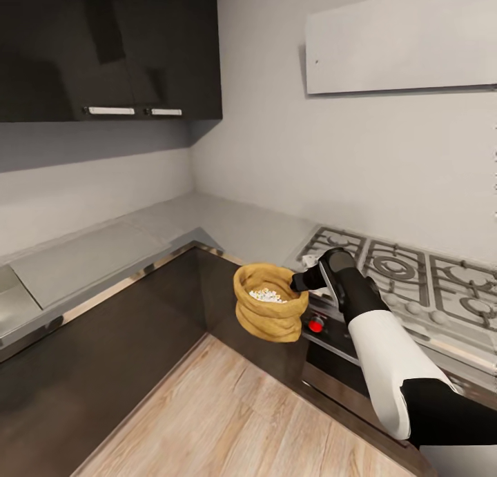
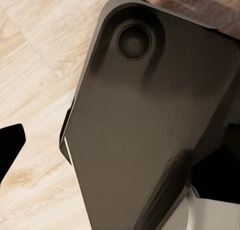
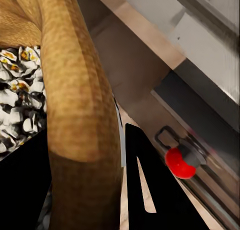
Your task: In the kitchen, take the popcorn bag from the countertop, put it into the microwave, and heat it until the popcorn is cooked so the cooked popcorn ends up inside the bag.
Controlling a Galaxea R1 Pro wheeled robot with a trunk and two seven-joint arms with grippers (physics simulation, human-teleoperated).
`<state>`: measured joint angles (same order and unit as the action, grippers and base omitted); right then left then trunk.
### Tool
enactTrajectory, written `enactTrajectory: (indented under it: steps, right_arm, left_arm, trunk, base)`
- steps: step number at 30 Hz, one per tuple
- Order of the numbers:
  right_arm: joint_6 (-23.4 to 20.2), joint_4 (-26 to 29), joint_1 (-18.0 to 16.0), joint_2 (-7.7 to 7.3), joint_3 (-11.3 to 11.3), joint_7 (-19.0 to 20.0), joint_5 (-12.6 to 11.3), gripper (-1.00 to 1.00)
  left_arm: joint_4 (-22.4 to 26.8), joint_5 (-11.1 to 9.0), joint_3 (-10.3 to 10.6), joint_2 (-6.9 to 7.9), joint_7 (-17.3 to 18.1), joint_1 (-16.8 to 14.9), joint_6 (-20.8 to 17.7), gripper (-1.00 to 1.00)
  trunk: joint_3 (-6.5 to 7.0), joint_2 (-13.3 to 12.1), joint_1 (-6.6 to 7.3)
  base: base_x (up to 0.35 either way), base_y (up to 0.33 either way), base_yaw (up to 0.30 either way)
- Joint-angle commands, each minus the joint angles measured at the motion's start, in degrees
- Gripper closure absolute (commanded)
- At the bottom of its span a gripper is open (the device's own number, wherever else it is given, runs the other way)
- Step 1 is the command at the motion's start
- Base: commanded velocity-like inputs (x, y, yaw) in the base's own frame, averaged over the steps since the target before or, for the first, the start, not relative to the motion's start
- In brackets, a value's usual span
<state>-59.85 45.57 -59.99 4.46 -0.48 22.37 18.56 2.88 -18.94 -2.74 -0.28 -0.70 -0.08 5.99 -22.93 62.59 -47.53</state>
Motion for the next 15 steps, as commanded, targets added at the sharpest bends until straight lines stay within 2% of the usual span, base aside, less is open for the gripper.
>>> enactTrajectory:
  steps: [1, 6, 15]
  right_arm:
    - [-0.2, 0.0, 0.0, 0.02, -0.1, 0.6, 0.6, 1.00]
    - [-0.2, 0.0, 0.0, 0.05, -0.1, 0.7, 0.5, 1.00]
    - [-0.2, 0.0, 0.0, -0.01, -0.1, 0.8, 0.7, 1.00]
  left_arm:
    - [0.0, 0.0, -0.2, 0.00, -0.1, 0.0, 0.1, -1.00]
    - [0.0, 0.0, -0.3, 0.01, -0.1, 0.0, 0.2, -1.00]
    - [0.0, 0.0, -0.3, -0.02, -0.1, 0.0, 0.2, -1.00]
  trunk:
    - [0.03, 0.0, 0.00]
    - [0.41, 0.0, 0.00]
    - [0.91, 0.0, 0.00]
  base:
    - [0.000, 0.000, -0.090]
    - [0.000, 0.000, -0.080]
    - [0.000, 0.000, -0.004]
